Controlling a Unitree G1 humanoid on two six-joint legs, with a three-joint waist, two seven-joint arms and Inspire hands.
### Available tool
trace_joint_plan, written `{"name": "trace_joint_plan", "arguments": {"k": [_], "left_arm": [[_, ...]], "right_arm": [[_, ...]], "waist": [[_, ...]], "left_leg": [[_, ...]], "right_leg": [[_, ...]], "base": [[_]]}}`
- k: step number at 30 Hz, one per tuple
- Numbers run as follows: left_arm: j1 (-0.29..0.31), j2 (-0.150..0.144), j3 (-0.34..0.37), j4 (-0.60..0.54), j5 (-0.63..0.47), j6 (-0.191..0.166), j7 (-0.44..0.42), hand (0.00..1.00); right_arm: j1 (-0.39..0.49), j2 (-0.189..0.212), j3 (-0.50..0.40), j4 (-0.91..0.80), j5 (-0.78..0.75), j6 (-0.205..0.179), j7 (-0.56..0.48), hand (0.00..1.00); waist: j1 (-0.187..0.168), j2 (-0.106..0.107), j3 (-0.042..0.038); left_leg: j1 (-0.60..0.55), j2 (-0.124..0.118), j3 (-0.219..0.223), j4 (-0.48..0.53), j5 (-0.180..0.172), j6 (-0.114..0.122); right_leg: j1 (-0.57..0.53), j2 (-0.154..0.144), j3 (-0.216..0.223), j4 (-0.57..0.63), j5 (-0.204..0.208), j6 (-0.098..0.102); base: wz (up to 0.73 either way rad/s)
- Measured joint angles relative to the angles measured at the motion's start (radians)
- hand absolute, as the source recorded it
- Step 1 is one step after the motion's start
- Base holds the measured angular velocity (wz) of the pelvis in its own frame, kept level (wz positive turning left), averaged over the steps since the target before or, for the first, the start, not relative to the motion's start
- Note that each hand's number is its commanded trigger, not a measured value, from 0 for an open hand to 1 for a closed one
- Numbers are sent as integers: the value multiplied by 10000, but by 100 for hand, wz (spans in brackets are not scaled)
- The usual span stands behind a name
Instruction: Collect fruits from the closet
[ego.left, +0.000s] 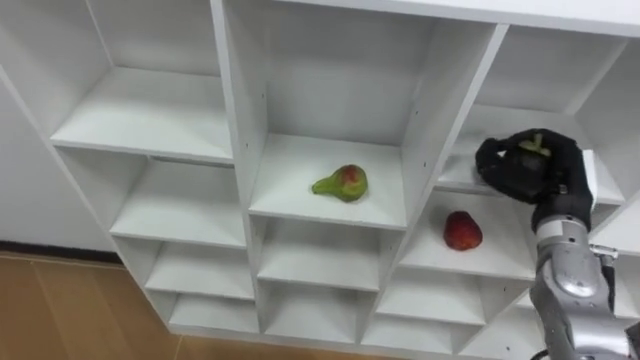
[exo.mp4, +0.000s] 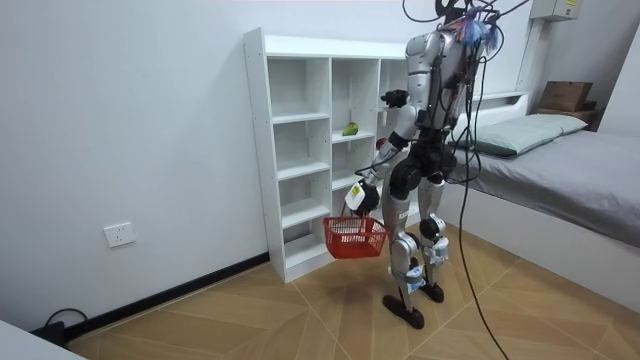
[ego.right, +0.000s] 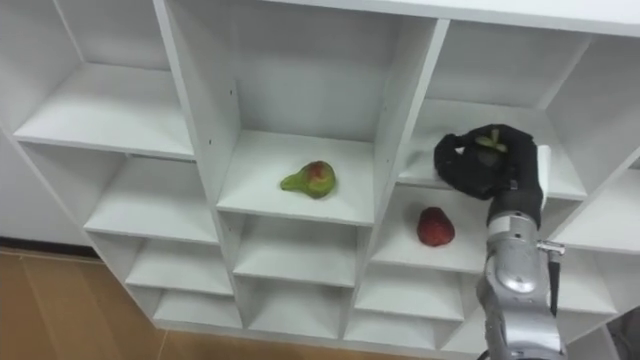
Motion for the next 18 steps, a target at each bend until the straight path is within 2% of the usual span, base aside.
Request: {"name": "trace_joint_plan", "arguments": {"k": [4, 7, 10, 12, 14, 15, 18], "left_arm": [[-9, -57, 5, -278, -441, -257, 18, 100], [23, -250, -19, -333, -645, -369, 38, 100], [38, -330, -23, -332, -1034, -486, 36, 100], [9, -346, -116, -332, -1300, -517, 30, 100], [-24, -351, -279, -332, -1395, -654, -18, 100], [-121, -353, -477, -331, -1396, -694, -52, 100], [-292, -352, -763, -297, -1394, -784, -114, 100]], "right_arm": [[374, 272, 251, -680, 13, 29, 334, 100], [855, 318, 341, -1467, 186, 245, 625, 100], [1333, 328, 621, -1710, 726, 695, 1213, 100], [1736, 329, 881, -1719, 1266, 1277, 1678, 100], [1829, 334, 1129, -1725, 1627, 1568, 2014, 100], [1826, 318, 1301, -1809, 1874, 1631, 2209, 100], [1841, 288, 1741, -2086, 2423, 1639, 2569, 100]], "waist": [[-18, 46, -4], [-21, 179, 0], [-73, 251, -1], [-156, 304, 18], [-190, 358, 24], [-184, 422, 61], [-174, 463, 108]], "left_leg": [[-6, 11, 127, -18, 0, 2], [20, 26, 254, -74, 3, 6], [12, 39, 337, -153, 5, 3], [-26, 50, 405, -165, 6, 2], [-203, 46, 419, -151, 8, 4], [-304, 49, 515, -136, 18, 10], [-487, 57, 627, -81, 27, 10]], "right_leg": [[-90, 3, 91, 95, 0, 0], [-148, -2, 182, 96, 5, 8], [-258, 39, 323, 113, 11, -2], [-312, 51, 330, 120, 13, -6], [-510, 44, 356, 174, 13, -6], [-703, 50, 476, 266, 13, -6], [-941, 66, 606, 282, 19, -16]], "base": [[-8], [-13], [-14], [-6], [-6], [-18], [-15]]}}
